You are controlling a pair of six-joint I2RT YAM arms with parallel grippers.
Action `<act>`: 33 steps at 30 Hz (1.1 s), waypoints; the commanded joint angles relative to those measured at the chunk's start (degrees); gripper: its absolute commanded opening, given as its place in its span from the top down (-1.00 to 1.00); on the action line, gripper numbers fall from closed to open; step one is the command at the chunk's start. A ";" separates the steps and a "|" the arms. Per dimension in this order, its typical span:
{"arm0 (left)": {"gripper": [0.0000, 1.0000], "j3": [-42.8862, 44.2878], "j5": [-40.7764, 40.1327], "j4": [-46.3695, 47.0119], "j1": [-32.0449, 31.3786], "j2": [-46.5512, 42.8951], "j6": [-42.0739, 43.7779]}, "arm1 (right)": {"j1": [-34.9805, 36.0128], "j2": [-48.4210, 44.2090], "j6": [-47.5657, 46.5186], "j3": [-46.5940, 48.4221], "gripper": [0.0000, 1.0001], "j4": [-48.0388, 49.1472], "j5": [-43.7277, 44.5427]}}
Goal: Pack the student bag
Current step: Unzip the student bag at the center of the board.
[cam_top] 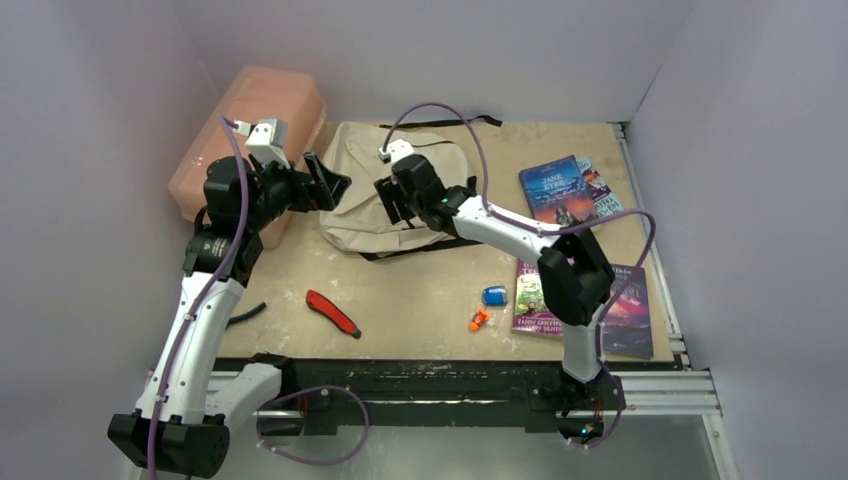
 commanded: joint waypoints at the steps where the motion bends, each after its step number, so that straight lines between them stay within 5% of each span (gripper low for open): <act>1: -1.00 2.70 -0.23 0.58 -0.23 -1.01 -0.11 | -0.95 5.73 -4.28 4.30 -0.35 -5.38 3.43; 10: -1.00 2.76 -0.06 0.37 -0.23 -0.65 -0.30 | -0.55 11.27 -4.47 6.17 0.12 -5.07 3.08; 13: -1.00 2.75 0.21 0.36 -0.27 -0.30 -0.38 | -0.54 10.55 -3.57 4.84 0.60 -3.64 3.74; 14: -1.00 2.78 0.29 0.39 -0.26 -0.13 -0.47 | -0.54 9.74 -3.57 4.19 0.60 -3.04 4.24; 15: -1.00 2.80 0.48 0.39 -0.30 0.11 -0.56 | -0.53 8.12 -1.67 2.96 1.00 -2.00 5.00; 20: -1.00 3.25 0.31 -0.37 -0.53 1.85 -1.20 | -2.77 -6.90 5.27 -11.88 1.00 13.97 -0.11; 23: -1.00 5.16 0.60 -3.64 -1.30 5.36 -2.44 | -7.92 -13.89 14.18 -21.27 1.00 22.58 -10.37; 26: -1.00 7.91 0.38 -7.89 -3.94 10.26 -3.83 | -12.76 -14.02 24.69 -27.43 1.00 31.99 -24.56; 29: -1.00 10.11 -1.51 -12.27 -8.93 15.67 -8.87 | -13.26 -11.52 30.11 -29.48 1.00 37.57 -28.54; 33: -0.77 2.42 4.34 -9.01 -10.42 21.97 -26.24 | -13.21 -9.59 34.76 -31.61 1.00 43.95 -32.12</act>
